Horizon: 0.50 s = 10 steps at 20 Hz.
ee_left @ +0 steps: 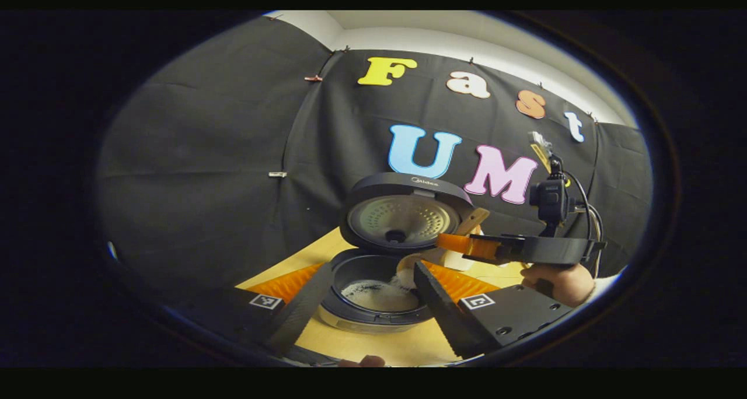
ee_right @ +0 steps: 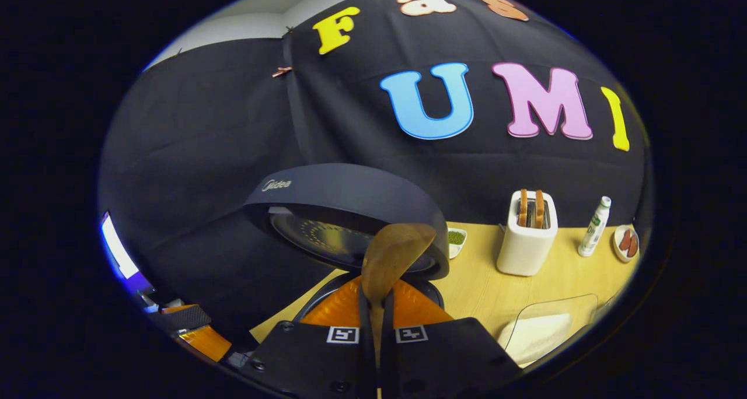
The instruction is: Close the left gripper, press the button to open the rice cooker; take a wooden spoon from the chopstick holder with the right hand, scoop a spoonful of rice and pour it into the rice cooker, then put the wooden spoon back into the chopstick holder.
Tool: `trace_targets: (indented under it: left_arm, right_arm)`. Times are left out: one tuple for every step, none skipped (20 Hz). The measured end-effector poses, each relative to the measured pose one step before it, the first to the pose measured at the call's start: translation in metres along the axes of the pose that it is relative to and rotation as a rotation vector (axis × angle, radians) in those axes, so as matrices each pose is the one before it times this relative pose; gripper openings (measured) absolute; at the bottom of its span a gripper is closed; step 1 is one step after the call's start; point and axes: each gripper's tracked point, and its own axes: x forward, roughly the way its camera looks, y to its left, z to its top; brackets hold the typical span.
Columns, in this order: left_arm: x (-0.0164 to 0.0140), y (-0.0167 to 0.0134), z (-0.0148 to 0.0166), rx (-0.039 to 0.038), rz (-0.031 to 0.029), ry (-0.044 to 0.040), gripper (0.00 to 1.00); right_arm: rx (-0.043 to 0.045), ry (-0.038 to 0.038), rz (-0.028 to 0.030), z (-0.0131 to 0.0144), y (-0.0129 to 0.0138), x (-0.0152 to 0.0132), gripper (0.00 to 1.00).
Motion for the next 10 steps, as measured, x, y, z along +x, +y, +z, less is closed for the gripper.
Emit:
trace_targets:
  left_arm:
    - [0.00029, -0.00039, 0.00022, -0.00215, -0.00084, 0.00006, 0.95]
    - [0.0004, -0.00032, -0.00069, -0.00156, -0.00012, 0.00108, 0.95]
    - [0.00166, -0.00125, 0.00039, -0.00054, -0.00033, 0.00056, 0.96]
    - [-0.00029, 0.00034, -0.00051, -0.0002, 0.00042, -0.00015, 0.99]
    - [0.00015, 0.00026, 0.00064, -0.00059, -0.00044, -0.00086, 0.96]
    - [-0.00028, 0.00028, -0.00183, -0.00078, 0.00038, -0.00014, 0.95]
    - [-0.00042, 0.00025, 0.0008, -0.00065, -0.00113, 0.00048, 0.95]
    - [0.00227, -0.00046, -0.00074, -0.00047, 0.00106, -0.00069, 0.98]
    - [0.00258, -0.00159, 0.00041, -0.00026, -0.00097, -0.00023, 0.95]
    - [0.00049, -0.00103, -0.00065, -0.00029, -0.00021, -0.0013, 0.95]
  right_arm:
    - [-0.0348, -0.00922, 0.00629, 0.00231, 0.00384, -0.00187, 0.08]
    - [-0.04163, -0.01113, 0.00646, 0.00344, 0.003, -0.00161, 0.08]
    - [-0.04808, -0.01008, 0.00846, 0.00348, 0.00434, -0.00261, 0.04]
    - [-0.05254, -0.01213, 0.01304, 0.00257, 0.00638, -0.00238, 0.08]
    - [-0.05668, -0.01135, 0.01703, 0.00309, 0.00634, -0.00256, 0.08]
    - [-0.05424, -0.01154, 0.01391, 0.00282, 0.00576, -0.00215, 0.08]
    - [-0.04807, -0.01353, 0.01452, 0.00352, 0.00535, -0.00144, 0.07]
    - [-0.0469, -0.01248, 0.01678, 0.00292, 0.00551, -0.00179, 0.08]
    - [-0.04651, -0.01068, 0.01544, 0.00392, 0.00627, -0.00136, 0.08]
    - [-0.04595, -0.00868, 0.01454, 0.0024, 0.0033, -0.00003, 0.07]
